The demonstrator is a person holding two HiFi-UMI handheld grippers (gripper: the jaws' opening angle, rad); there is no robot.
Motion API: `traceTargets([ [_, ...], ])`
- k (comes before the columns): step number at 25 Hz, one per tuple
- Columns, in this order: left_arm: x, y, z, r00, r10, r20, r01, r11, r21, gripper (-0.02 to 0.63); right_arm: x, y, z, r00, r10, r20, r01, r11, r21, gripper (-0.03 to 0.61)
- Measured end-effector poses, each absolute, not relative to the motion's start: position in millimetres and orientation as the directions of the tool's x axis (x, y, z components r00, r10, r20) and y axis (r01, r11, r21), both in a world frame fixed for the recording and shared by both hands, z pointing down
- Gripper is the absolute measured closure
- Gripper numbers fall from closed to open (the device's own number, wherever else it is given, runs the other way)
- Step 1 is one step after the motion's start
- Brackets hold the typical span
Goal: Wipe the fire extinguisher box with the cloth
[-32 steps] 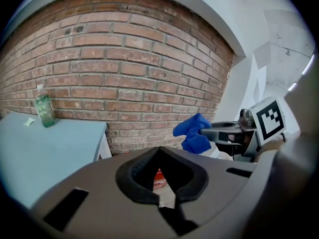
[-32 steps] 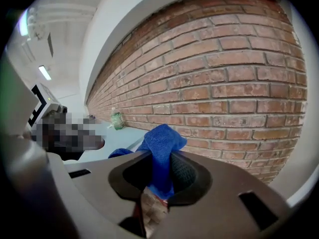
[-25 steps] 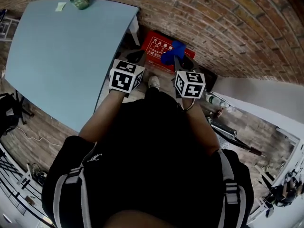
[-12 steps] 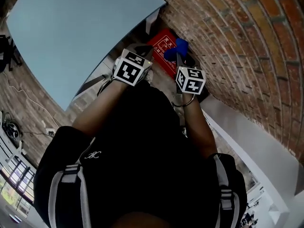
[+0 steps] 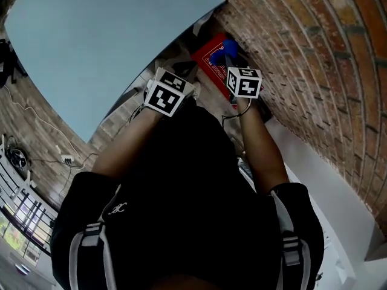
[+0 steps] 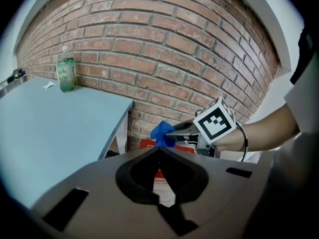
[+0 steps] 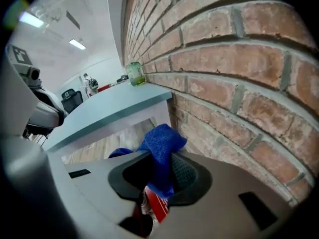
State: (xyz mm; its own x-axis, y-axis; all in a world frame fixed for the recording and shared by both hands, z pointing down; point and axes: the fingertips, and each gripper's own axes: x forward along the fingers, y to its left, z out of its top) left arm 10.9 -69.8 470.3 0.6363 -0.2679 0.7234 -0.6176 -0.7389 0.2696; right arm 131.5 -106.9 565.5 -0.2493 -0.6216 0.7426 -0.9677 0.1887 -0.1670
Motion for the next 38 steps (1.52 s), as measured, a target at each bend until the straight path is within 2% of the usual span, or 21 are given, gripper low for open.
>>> traceTargets([
  [9,-8.3,-73.5,508.1,0.624,-0.240,0.744,-0.641,-0.701,0.312,0.606,114.6,-144.3,658.8,-0.259,-0.479,0.839,-0.940,0.325,-0.104,0.489],
  [16,-24.8,-82.8,517.5,0.587,-0.275,0.761,-0.698,-0.649,0.304,0.606,144.7,-172.4,712.0,-0.116,-0.431,0.895,-0.950,0.311,0.027,0.489],
  [21,-28.9,-79.5,526.4,0.580,-0.278,0.766,-0.716,-0.622,0.317,0.606,145.4,-185.7,734.7,-0.085,-0.426,0.901,-0.934,0.348,0.077,0.489],
  [28,-38.2,-53.9,535.8,0.578,-0.227,0.784,-0.719,-0.596,0.357,0.606,115.0,-177.1,742.7,-0.144,-0.351,0.925,-0.914,0.406,0.012,0.489],
  [34,-61.6,-46.7,534.9,0.541,-0.229,0.809,-0.743,-0.582,0.332,0.606,74.2,-155.4,749.5,-0.216,-0.371,0.903,-0.931,0.358,-0.075,0.489],
  [38,-64.3,-47.7,531.3,0.531,-0.233,0.815,-0.744,-0.587,0.318,0.606,50.9,-129.2,747.8,-0.256,-0.376,0.890,-0.908,0.410,-0.088,0.489],
])
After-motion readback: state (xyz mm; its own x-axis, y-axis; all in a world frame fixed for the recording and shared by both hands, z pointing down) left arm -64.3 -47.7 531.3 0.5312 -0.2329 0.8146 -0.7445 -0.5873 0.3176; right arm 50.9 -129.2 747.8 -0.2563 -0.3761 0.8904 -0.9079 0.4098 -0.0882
